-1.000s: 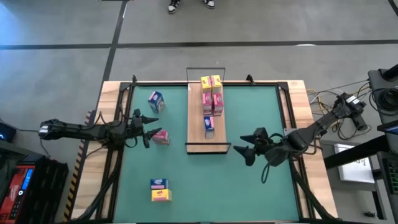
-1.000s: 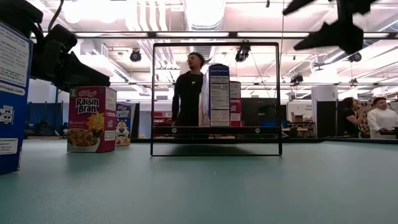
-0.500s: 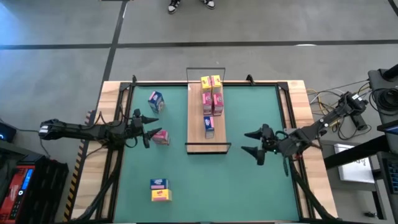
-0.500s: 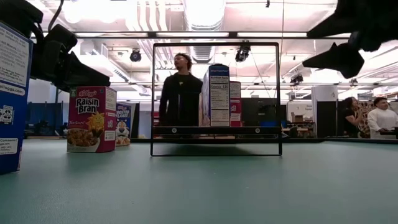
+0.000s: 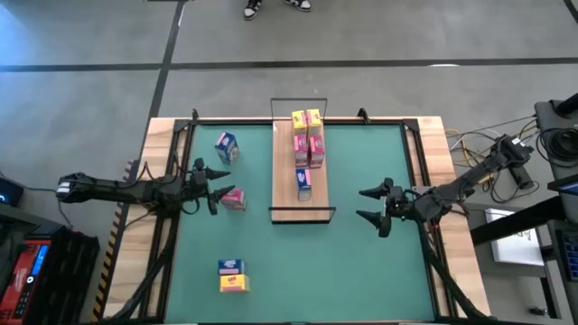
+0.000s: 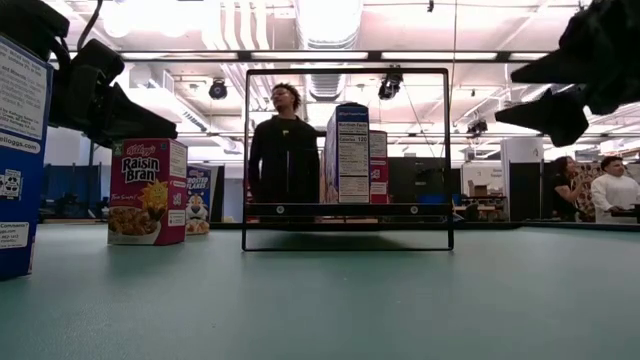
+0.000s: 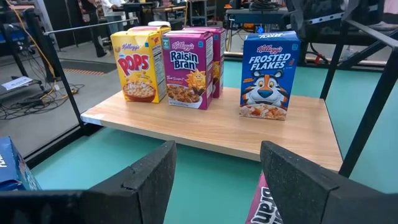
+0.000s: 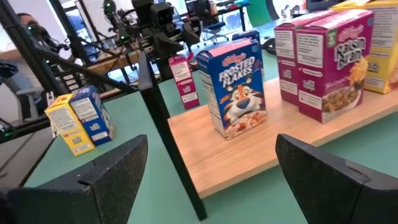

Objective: Stack cereal on shelf
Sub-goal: Put the purple cereal box on the shelf aligned with the other purple cereal boxes

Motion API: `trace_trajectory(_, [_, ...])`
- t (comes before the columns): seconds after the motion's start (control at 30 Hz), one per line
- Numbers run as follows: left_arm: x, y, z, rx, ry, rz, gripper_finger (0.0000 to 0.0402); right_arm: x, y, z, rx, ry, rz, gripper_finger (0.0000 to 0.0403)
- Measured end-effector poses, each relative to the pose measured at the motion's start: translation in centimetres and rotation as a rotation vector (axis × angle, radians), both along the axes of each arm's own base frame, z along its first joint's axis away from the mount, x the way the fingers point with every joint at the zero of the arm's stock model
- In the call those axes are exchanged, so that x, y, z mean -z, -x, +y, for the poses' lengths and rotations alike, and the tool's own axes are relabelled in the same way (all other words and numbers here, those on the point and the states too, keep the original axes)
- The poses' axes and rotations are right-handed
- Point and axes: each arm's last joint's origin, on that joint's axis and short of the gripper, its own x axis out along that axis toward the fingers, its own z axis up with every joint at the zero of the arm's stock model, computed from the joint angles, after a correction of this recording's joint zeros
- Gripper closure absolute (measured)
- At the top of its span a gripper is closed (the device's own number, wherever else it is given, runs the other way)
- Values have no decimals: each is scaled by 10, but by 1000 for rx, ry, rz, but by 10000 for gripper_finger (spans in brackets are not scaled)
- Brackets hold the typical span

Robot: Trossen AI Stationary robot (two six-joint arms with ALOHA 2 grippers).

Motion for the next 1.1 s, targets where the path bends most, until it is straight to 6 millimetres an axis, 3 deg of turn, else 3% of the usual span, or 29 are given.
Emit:
trace_trajectory(0.17, [0,0,0,0,0,0,184,9,1,-6,32,1,3,62])
trace_trajectory(0.8, [0,0,0,0,0,0,184,12,-3,-21,98,126,48,62])
trace_trajectory(1.1, [0,0,0,0,0,0,184,13,-4,-23,123,39,32,62])
